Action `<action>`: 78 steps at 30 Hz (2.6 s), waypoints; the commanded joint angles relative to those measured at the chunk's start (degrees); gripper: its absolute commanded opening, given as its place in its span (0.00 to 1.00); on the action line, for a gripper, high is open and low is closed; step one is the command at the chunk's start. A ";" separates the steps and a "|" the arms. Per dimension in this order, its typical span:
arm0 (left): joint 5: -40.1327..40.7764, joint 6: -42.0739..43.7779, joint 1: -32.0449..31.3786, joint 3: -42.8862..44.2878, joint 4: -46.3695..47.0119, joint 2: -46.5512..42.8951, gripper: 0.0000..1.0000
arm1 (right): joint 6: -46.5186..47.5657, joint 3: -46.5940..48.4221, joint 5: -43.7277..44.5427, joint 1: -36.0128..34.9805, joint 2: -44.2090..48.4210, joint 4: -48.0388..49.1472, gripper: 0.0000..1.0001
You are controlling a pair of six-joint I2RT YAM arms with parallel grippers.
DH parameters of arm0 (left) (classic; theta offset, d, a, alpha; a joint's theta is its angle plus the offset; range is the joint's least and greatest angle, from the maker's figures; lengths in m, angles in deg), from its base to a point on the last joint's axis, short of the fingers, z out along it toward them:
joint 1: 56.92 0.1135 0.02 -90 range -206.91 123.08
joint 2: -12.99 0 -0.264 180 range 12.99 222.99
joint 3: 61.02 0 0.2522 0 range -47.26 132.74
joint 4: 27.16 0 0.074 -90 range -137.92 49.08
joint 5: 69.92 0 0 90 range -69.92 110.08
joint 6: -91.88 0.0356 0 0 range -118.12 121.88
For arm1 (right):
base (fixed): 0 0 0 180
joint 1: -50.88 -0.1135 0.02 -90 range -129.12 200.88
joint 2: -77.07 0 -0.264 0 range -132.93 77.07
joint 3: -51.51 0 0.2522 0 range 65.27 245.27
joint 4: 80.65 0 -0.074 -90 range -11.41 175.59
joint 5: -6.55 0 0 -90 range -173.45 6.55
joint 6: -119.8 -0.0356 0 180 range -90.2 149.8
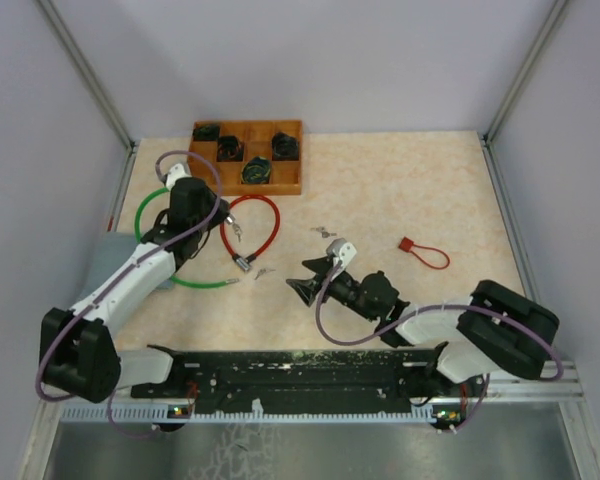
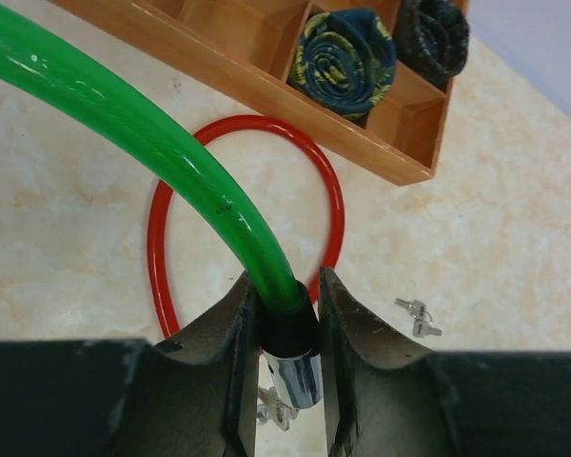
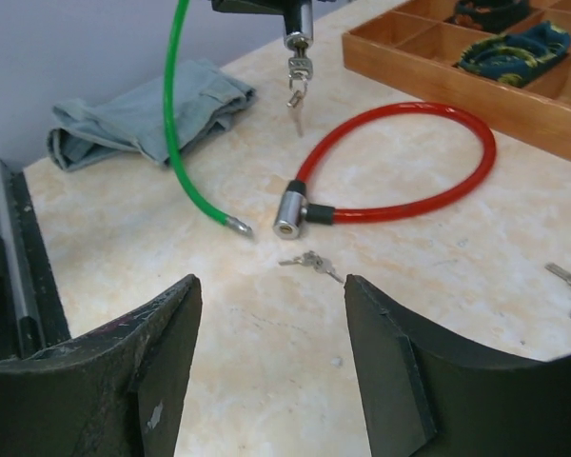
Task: Unlock with the key
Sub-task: Place the lock at the center of the board, then pick up the key from the center of the board.
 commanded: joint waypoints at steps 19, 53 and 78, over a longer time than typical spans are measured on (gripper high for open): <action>-9.56 6.63 8.97 16.89 -2.82 30.65 0.38 | 5.96 1.72 19.89 1.67 19.58 -38.15 0.70; -12.97 6.57 4.02 -8.83 -0.07 7.67 0.69 | 8.57 39.89 4.28 20.74 -17.62 -60.29 0.65; -19.84 7.34 3.40 -8.78 2.33 9.34 0.68 | 9.49 49.05 3.83 23.10 -30.06 -65.35 0.12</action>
